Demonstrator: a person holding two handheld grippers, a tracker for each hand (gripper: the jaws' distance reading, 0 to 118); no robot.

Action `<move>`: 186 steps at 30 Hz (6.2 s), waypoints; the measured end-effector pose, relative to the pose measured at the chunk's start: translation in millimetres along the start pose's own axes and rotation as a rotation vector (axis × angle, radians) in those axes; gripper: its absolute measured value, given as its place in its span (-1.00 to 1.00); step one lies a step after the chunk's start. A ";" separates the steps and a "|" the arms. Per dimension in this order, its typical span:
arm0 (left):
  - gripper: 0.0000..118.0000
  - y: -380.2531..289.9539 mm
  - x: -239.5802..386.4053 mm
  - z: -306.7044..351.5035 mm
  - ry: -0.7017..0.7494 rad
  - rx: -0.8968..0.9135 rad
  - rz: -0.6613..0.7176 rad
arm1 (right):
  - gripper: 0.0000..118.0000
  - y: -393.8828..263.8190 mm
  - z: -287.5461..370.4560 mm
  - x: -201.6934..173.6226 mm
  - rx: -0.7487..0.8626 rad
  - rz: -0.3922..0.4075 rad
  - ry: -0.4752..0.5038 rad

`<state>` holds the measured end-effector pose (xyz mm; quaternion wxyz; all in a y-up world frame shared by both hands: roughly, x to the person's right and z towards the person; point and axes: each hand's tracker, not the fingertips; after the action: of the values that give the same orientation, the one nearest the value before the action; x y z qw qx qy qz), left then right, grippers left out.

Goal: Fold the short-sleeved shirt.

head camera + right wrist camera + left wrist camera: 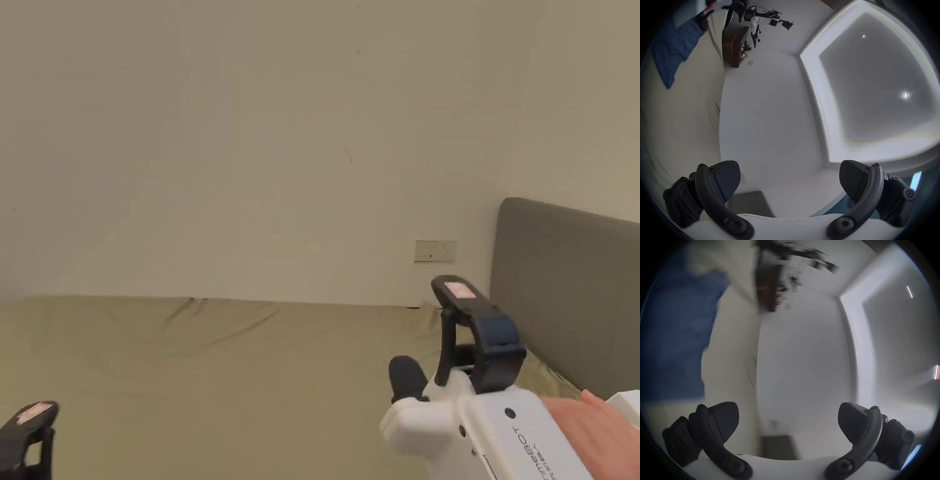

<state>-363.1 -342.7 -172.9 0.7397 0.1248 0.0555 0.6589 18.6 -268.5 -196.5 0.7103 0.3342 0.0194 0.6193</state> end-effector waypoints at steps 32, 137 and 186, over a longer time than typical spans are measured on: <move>1.00 -147.4 122.7 -14.6 -0.178 -0.157 -1.394 | 1.00 -110.7 33.6 47.9 -0.625 -1.533 0.027; 1.00 47.8 -185.0 -131.0 0.957 -0.801 -1.146 | -0.95 43.2 -125.4 -144.6 -0.470 -1.409 0.598; -0.88 -435.5 -32.1 -48.6 -0.343 -1.224 -1.366 | -0.95 -147.8 73.7 26.9 -0.725 -1.362 -0.046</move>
<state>39.3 -412.8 -334.6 0.9021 -0.2508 -0.3498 -0.0316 185.6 -279.2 -202.6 1.0000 0.0077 0.0018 0.0060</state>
